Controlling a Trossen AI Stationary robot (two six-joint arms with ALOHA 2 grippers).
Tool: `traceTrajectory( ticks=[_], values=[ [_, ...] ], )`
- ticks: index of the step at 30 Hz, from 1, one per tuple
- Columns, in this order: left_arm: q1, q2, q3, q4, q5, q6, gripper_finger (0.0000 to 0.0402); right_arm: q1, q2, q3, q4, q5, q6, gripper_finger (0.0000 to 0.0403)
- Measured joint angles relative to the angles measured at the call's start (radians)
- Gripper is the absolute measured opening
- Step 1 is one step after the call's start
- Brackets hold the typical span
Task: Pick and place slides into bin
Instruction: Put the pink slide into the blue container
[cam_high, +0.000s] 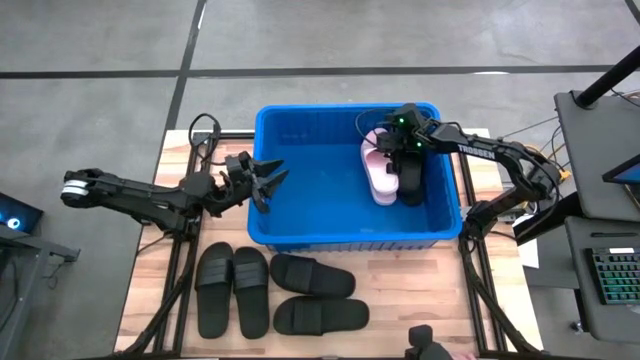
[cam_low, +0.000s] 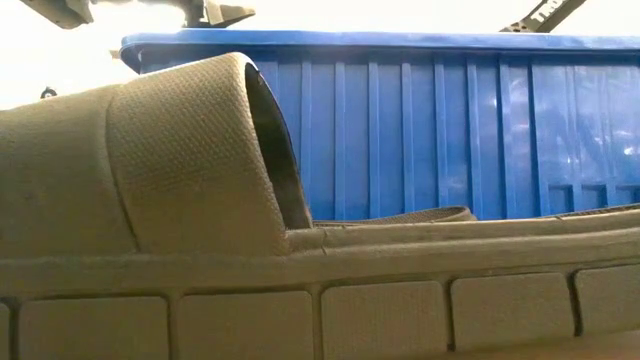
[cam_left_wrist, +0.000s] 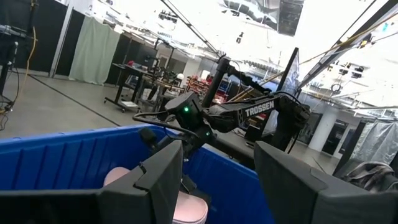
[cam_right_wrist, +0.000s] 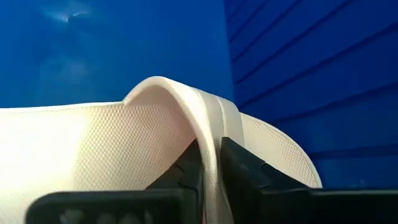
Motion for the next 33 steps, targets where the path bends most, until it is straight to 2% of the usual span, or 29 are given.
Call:
traceTrajectory(
  ticks=[9, 21, 27, 33],
  values=[
    [0.000, 0.000, 0.000, 0.000, 0.000, -0.001, 0.0185, -0.002, 0.000, 0.067, -0.155, 0.104, 0.037, 0.0116],
    [0.000, 0.000, 0.000, 0.000, 0.000, -0.001, 0.0185, -0.002, 0.000, 0.216, -0.354, 0.111, 0.048, 0.0193],
    [0.000, 0.000, 0.000, 0.000, 0.001, -0.001, 0.0185, -0.002, 0.000, 0.297, -0.459, 0.107, 0.043, 0.0215],
    [0.000, 0.000, 0.000, 0.000, 0.002, -0.001, 0.0185, -0.002, 0.000, 0.395, -0.586, 0.105, 0.049, 0.0215]
  ],
)
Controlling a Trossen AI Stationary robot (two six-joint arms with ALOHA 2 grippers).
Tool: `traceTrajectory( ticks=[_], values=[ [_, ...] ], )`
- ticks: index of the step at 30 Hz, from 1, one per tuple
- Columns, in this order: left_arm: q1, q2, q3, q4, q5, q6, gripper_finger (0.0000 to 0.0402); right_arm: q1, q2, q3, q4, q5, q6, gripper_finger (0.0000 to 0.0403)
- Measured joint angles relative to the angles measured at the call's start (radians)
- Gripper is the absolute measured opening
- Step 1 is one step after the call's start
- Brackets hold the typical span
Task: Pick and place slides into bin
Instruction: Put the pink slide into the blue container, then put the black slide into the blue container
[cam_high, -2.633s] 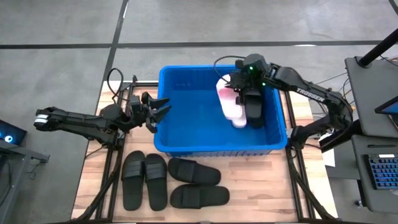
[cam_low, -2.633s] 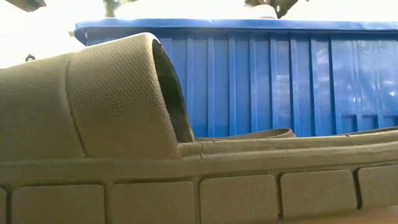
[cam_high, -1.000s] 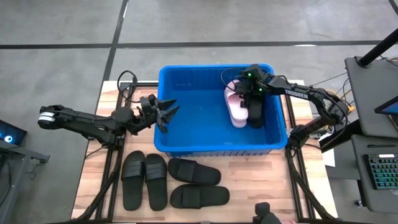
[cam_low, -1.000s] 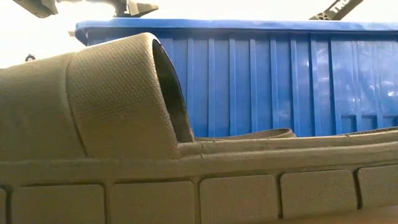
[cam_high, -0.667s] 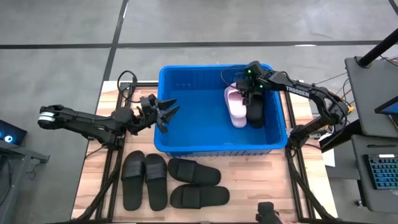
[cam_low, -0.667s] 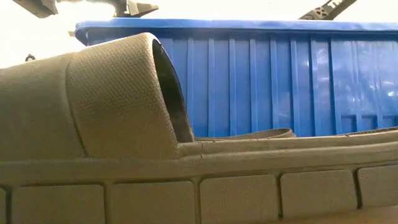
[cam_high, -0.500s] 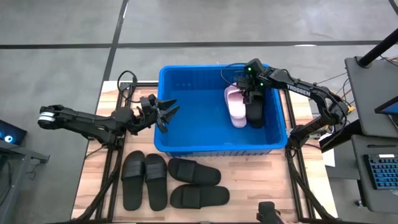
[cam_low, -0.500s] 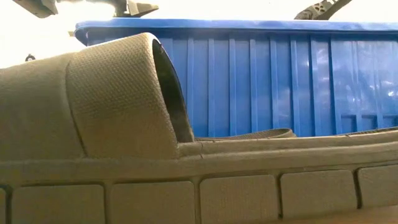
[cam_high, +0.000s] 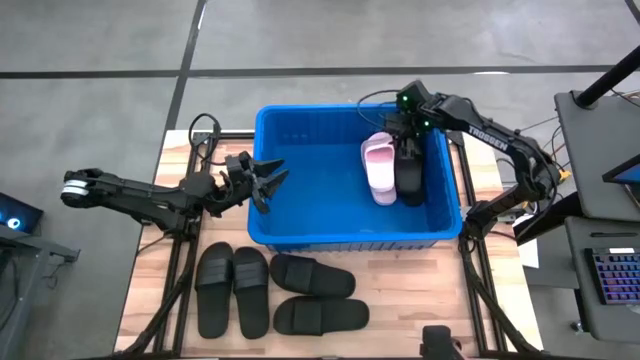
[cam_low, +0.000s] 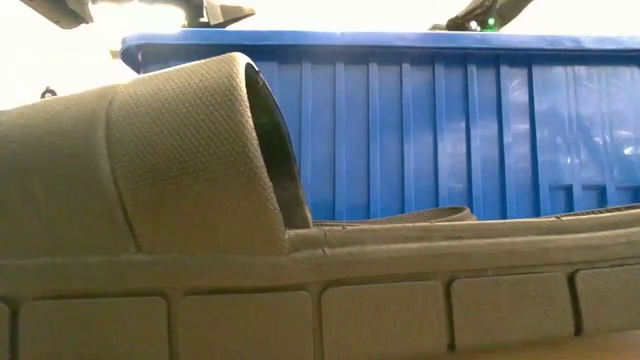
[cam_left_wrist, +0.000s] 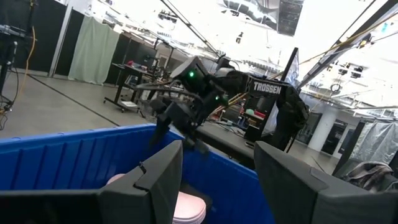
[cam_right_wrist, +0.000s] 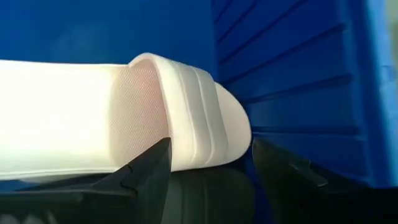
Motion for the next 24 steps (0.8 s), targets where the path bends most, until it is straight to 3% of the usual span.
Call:
traceTrajectory(
  ticks=[5, 10, 18, 24],
  values=[
    [0.000, 0.000, 0.000, 0.000, 0.005, 0.000, 0.0185, 0.000, 0.000, 0.084, -0.054, -0.001, 0.084, 0.0215],
    [-0.001, -0.001, 0.000, 0.000, 0.040, -0.004, 0.0185, 0.004, 0.000, 0.182, -0.094, -0.002, 0.330, 0.0214],
    [-0.001, -0.013, 0.005, 0.007, 0.224, -0.197, 0.0185, 0.113, -0.102, 0.251, -0.137, -0.004, 0.462, 0.0214],
    [-0.002, -0.014, 0.022, 0.007, 0.370, -0.363, 0.0185, 0.251, -0.224, 0.246, -0.129, 0.028, 0.702, 0.0214]
  ],
)
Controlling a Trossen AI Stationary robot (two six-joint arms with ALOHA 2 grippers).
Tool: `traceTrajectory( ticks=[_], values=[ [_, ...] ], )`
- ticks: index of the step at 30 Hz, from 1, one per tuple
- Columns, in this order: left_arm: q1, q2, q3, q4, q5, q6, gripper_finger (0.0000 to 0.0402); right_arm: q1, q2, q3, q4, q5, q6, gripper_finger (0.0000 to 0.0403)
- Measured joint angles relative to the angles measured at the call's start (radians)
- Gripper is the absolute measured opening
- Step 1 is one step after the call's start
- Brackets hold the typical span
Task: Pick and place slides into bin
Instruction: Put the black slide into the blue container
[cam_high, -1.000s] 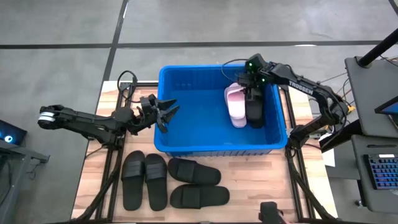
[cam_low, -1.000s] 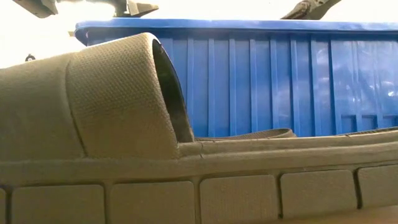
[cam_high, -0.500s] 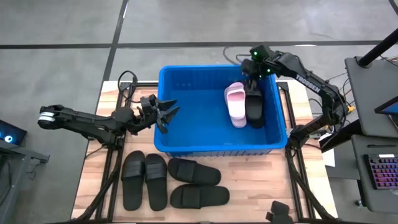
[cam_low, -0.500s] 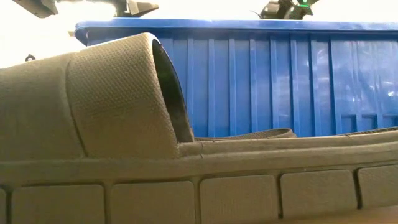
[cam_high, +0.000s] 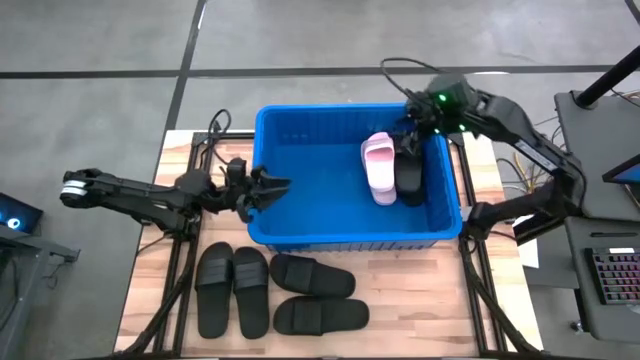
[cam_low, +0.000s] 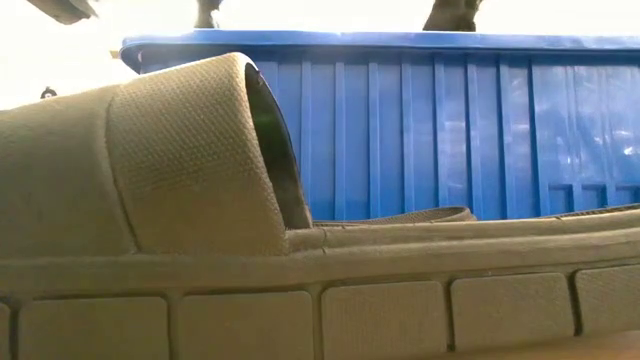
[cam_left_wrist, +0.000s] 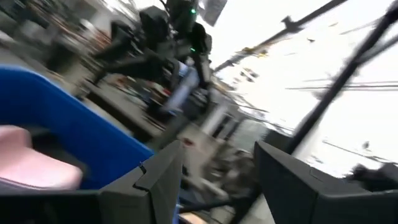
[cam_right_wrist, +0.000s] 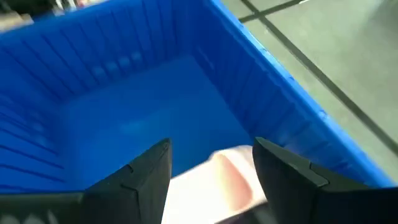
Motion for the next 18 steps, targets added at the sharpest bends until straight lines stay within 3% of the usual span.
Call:
traceTrajectory(
  ticks=[7, 10, 14, 18],
  values=[
    [-0.036, 0.012, 0.047, -0.008, 0.172, -0.037, 0.0185, 0.207, -0.095, -0.018, -0.020, 0.282, 0.055, 0.0214],
    [-0.051, 0.025, 0.086, -0.022, 0.193, -0.037, 0.0185, 0.237, -0.114, -0.018, -0.034, 0.328, 0.074, 0.0214],
    [-0.076, 0.063, 0.184, -0.116, 0.175, -0.020, 0.0185, 0.238, -0.119, -0.019, -0.063, 0.336, 0.135, 0.0214],
    [-0.134, 0.147, 0.341, -0.340, 0.050, 0.095, 0.0185, 0.226, -0.112, -0.029, -0.066, 0.337, 0.091, 0.0214]
  ],
)
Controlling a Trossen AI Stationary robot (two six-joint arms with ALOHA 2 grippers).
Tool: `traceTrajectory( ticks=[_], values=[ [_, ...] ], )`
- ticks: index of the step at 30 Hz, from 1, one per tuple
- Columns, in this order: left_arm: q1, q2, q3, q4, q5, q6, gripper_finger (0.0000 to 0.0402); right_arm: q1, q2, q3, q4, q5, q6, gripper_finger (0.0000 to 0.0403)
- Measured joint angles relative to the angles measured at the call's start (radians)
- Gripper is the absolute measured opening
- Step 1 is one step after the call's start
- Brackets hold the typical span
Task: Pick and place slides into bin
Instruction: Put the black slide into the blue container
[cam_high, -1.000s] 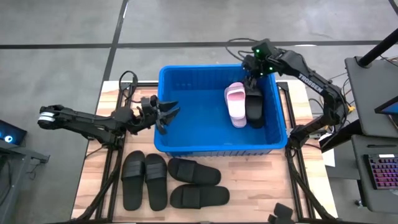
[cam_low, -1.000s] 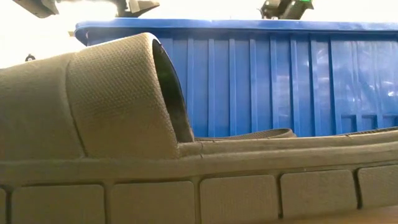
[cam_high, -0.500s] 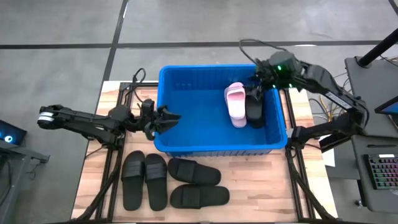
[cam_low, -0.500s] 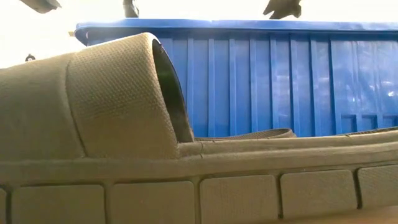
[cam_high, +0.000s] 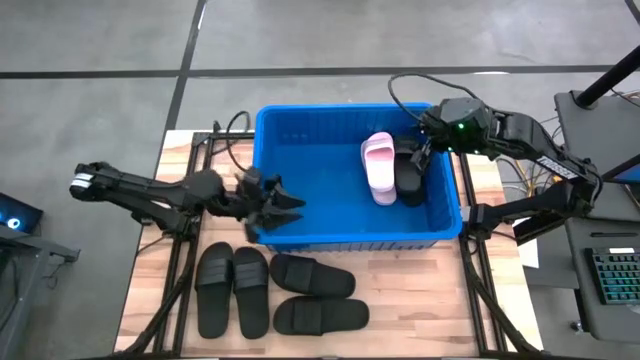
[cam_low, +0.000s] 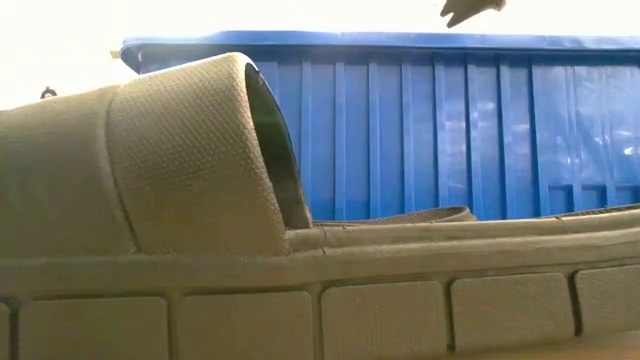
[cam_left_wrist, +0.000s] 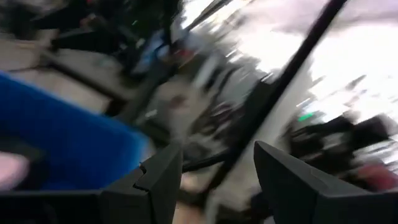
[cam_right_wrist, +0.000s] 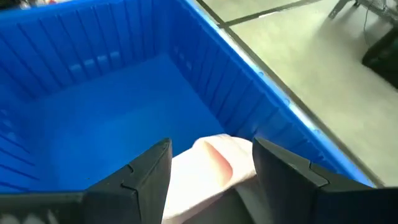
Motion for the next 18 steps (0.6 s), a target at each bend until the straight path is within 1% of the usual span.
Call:
traceTrajectory(
  ticks=[3, 5, 9, 12, 18],
  values=[
    [-0.035, 0.087, 0.150, -0.211, -0.118, 0.086, 0.0185, -0.002, 0.010, -0.007, -0.036, 0.000, -0.074, 0.0214],
    [-0.045, 0.149, 0.246, -0.306, -0.167, 0.095, 0.0185, -0.002, 0.016, -0.009, -0.081, 0.000, -0.115, 0.0214],
    [-0.061, 0.258, 0.412, -0.436, -0.176, 0.074, 0.0185, -0.002, 0.017, -0.021, -0.150, 0.000, -0.123, 0.0214],
    [-0.082, 0.316, 0.525, -0.613, -0.166, -0.041, 0.0185, -0.002, 0.016, -0.043, -0.153, 0.000, -0.085, 0.0214],
    [-0.164, 0.387, 0.703, -1.119, -0.163, -0.301, 0.0185, -0.002, 0.014, -0.087, -0.150, -0.002, -0.069, 0.0214]
  ],
)
